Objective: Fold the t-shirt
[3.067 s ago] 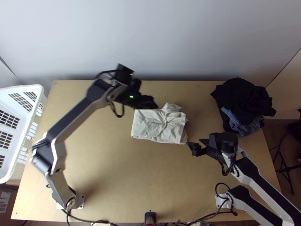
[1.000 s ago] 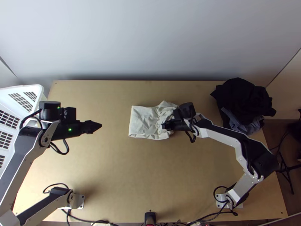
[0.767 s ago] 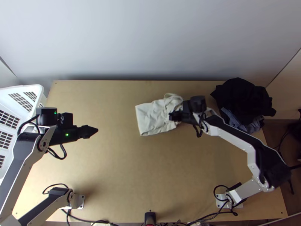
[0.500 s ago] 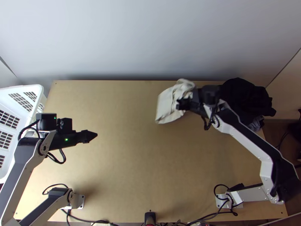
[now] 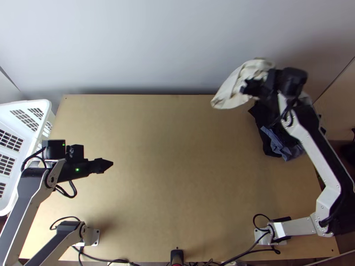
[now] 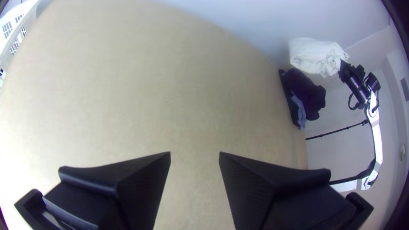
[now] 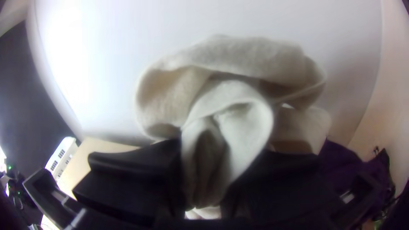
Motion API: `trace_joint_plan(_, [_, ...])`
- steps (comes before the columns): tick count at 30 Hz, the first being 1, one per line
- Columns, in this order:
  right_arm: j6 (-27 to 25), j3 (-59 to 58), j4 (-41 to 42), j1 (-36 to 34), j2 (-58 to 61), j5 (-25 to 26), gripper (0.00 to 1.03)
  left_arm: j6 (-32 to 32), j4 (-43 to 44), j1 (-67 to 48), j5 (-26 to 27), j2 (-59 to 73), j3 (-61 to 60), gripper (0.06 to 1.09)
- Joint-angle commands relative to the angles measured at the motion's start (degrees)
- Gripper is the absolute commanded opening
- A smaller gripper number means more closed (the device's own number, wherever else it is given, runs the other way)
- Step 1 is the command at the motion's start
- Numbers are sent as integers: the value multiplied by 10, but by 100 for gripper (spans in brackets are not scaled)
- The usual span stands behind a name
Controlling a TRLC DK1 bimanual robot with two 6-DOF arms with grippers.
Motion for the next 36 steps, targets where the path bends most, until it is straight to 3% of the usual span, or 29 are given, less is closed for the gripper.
trace_joint_plan(1, [-28, 80, -11, -102, 29, 17, 3, 15, -4, 14, 1, -15, -20, 65])
trace_joint_plan(7, [-60, 68, -4, -184, 60, 16, 3, 26, -4, 29, 5, -20, -36, 65])
trace_joint_plan(17, [-86, -60, 50, -283, 64, 16, 3, 53, -12, 36, 5, -38, -51, 65])
trace_joint_plan(22, [-127, -157, 107, -319, 63, 16, 3, 72, -21, 49, 8, -44, -57, 65])
trace_joint_plan(29, [-155, -227, 109, -331, 52, 16, 3, 90, -33, 64, 8, -49, -59, 65])
trace_joint_plan(36, [-148, -263, 109, -320, 13, 16, 3, 90, -41, 65, 8, -61, -63, 65])
